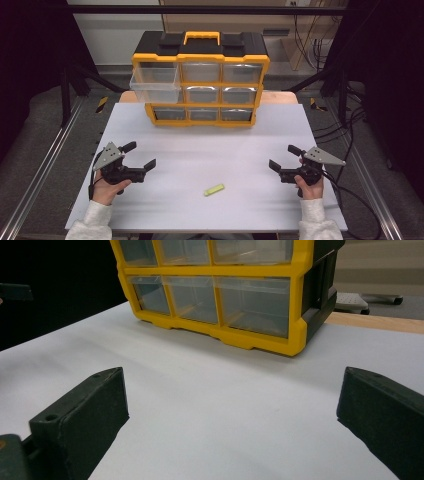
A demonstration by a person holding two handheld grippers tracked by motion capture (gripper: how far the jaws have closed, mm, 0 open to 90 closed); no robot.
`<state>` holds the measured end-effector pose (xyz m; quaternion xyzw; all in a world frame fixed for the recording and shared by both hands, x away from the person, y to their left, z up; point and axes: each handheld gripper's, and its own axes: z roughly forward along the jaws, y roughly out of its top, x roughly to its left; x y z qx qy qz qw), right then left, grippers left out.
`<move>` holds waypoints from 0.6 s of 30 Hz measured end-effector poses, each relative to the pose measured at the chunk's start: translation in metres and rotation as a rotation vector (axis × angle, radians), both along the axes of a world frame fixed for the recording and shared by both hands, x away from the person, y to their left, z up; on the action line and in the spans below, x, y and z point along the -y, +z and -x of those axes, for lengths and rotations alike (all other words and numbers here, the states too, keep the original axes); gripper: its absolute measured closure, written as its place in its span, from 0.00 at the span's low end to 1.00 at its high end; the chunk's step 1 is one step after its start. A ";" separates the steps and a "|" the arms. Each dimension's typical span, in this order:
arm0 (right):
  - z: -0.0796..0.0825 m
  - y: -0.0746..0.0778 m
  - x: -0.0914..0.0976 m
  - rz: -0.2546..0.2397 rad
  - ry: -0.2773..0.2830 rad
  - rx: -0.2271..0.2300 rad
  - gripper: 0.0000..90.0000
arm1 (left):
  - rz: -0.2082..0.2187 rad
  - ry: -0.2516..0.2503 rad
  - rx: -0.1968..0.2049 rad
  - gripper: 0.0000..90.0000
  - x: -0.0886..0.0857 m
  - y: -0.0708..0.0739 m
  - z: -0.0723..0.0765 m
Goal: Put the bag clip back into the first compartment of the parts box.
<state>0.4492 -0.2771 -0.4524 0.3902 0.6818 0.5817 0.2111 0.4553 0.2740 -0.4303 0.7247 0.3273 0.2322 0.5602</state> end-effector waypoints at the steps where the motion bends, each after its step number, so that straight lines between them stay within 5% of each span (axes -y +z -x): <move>1: 0.000 0.000 0.000 0.001 0.002 0.001 0.01 | 0.000 0.001 0.000 0.01 0.000 0.000 0.000; 18: 0.000 0.000 0.000 0.011 0.008 0.004 0.01 | -0.009 -0.009 0.003 0.01 0.010 0.007 0.002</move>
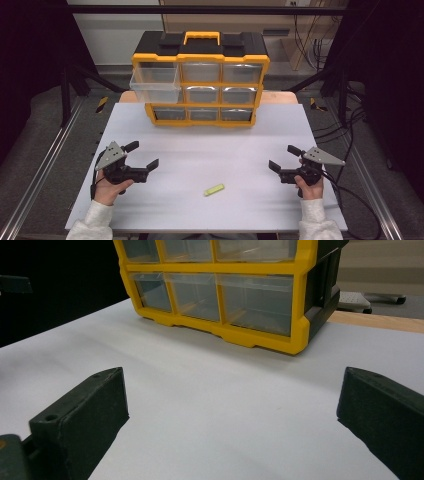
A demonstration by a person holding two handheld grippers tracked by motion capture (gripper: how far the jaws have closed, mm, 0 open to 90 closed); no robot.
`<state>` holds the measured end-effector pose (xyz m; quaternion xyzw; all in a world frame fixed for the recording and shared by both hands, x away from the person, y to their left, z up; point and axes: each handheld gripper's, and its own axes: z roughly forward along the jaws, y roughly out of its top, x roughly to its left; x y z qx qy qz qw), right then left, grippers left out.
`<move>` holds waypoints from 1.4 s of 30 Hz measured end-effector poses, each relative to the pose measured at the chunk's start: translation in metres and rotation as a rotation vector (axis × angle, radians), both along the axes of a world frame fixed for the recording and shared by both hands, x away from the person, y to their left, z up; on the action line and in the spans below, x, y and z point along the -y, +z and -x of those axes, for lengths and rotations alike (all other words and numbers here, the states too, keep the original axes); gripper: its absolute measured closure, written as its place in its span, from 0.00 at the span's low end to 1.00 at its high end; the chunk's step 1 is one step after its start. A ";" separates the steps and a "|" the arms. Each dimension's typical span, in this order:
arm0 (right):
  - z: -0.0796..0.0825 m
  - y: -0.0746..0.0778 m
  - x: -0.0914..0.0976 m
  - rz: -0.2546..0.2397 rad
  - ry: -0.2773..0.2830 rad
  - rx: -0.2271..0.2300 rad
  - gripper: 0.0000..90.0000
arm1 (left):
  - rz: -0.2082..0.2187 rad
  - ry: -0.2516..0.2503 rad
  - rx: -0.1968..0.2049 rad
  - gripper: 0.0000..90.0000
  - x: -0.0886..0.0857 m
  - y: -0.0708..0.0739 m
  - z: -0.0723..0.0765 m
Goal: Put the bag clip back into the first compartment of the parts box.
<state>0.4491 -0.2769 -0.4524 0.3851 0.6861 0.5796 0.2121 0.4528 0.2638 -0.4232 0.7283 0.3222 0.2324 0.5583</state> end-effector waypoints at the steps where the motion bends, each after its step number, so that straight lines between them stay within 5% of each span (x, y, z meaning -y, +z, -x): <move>1: 0.000 0.000 0.000 0.000 0.000 0.000 0.01 | -0.003 -0.002 0.000 0.01 0.001 0.000 0.000; 42: 0.000 -0.001 -0.002 0.008 0.007 -0.006 0.00 | -0.079 -0.091 -0.039 0.01 0.071 0.011 0.014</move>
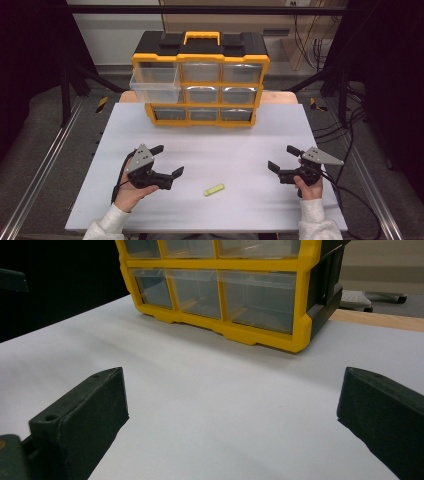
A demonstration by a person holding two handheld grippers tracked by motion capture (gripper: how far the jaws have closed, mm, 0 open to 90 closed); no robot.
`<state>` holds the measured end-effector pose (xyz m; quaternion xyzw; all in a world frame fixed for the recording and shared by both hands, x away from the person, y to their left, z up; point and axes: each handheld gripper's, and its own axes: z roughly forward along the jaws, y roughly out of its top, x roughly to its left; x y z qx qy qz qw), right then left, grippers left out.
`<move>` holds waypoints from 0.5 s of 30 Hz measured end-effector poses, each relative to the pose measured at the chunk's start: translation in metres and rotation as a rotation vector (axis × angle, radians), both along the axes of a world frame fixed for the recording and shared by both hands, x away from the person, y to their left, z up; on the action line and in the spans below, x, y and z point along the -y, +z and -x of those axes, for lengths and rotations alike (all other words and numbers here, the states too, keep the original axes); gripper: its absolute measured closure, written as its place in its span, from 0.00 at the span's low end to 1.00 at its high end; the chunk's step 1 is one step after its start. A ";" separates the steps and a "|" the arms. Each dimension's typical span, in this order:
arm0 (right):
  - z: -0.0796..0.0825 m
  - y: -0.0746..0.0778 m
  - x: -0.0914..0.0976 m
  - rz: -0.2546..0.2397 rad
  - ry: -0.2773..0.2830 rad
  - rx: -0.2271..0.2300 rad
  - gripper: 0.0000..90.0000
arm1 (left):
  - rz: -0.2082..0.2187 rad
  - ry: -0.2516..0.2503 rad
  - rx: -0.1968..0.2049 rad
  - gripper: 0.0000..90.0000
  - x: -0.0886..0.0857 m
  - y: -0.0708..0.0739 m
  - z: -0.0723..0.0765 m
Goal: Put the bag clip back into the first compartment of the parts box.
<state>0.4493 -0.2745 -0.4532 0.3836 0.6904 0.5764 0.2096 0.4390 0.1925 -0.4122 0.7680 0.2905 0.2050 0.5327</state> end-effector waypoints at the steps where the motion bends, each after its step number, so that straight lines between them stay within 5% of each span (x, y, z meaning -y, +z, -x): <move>1: 0.000 0.000 0.000 0.000 0.000 0.000 0.00 | -0.001 -0.003 -0.003 0.01 0.002 0.000 0.000; 15: 0.000 0.000 0.000 0.001 -0.002 -0.002 0.00 | -0.028 -0.033 -0.035 0.01 0.022 0.000 -0.002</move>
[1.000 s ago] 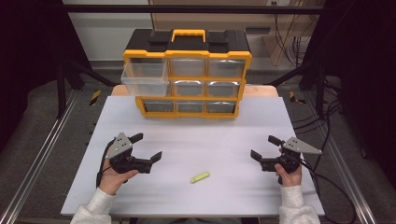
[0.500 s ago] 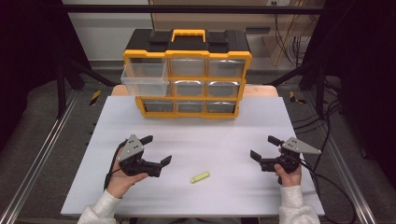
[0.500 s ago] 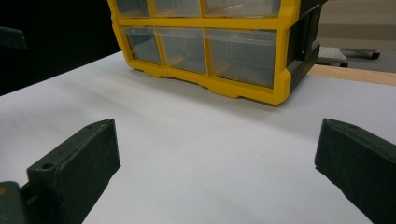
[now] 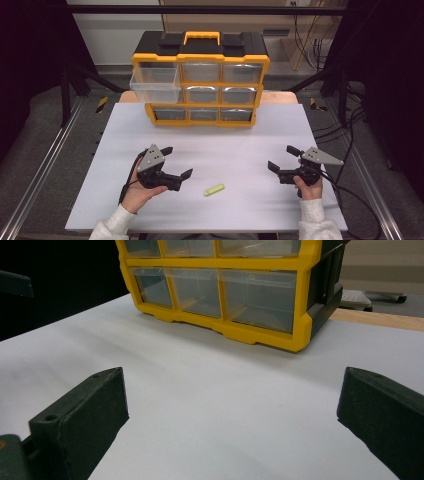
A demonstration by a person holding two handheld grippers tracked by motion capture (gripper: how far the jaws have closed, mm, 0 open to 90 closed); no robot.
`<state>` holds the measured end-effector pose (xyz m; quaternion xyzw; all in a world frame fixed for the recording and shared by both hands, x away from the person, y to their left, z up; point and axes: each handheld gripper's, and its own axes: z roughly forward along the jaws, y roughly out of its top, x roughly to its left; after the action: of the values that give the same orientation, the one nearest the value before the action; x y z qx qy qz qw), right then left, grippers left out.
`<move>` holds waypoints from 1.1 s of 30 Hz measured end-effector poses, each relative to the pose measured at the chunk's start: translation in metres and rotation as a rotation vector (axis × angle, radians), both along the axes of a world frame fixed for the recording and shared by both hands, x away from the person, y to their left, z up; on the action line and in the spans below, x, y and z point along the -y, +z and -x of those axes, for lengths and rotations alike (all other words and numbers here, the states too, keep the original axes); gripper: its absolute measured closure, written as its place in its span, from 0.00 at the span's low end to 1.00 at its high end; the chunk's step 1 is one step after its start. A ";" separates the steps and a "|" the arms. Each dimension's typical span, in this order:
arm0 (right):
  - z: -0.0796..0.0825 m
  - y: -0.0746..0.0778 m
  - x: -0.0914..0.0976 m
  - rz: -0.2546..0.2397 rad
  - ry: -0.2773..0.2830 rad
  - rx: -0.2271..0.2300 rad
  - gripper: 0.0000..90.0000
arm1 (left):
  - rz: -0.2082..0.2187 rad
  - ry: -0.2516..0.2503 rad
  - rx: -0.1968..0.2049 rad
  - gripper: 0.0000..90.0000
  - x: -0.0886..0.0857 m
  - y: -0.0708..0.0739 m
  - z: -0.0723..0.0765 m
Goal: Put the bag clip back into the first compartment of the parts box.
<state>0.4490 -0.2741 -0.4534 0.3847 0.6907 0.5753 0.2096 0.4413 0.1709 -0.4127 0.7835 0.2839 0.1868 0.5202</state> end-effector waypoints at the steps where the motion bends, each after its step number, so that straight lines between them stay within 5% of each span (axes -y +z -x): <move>1: 0.000 0.000 0.000 0.000 0.000 0.001 0.00 | 0.001 -0.001 -0.003 0.01 0.002 0.000 0.000; 14: 0.000 0.000 0.000 0.002 0.001 0.000 0.00 | -0.027 -0.036 -0.028 0.01 0.024 0.005 -0.005; 33: 0.000 -0.001 0.000 0.006 0.002 0.002 0.00 | -0.107 -0.101 -0.104 0.01 0.069 -0.009 -0.010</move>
<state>0.4495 -0.2736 -0.4540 0.3830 0.6926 0.5737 0.2110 0.4509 0.1020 -0.4218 0.8321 0.2600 0.1342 0.4711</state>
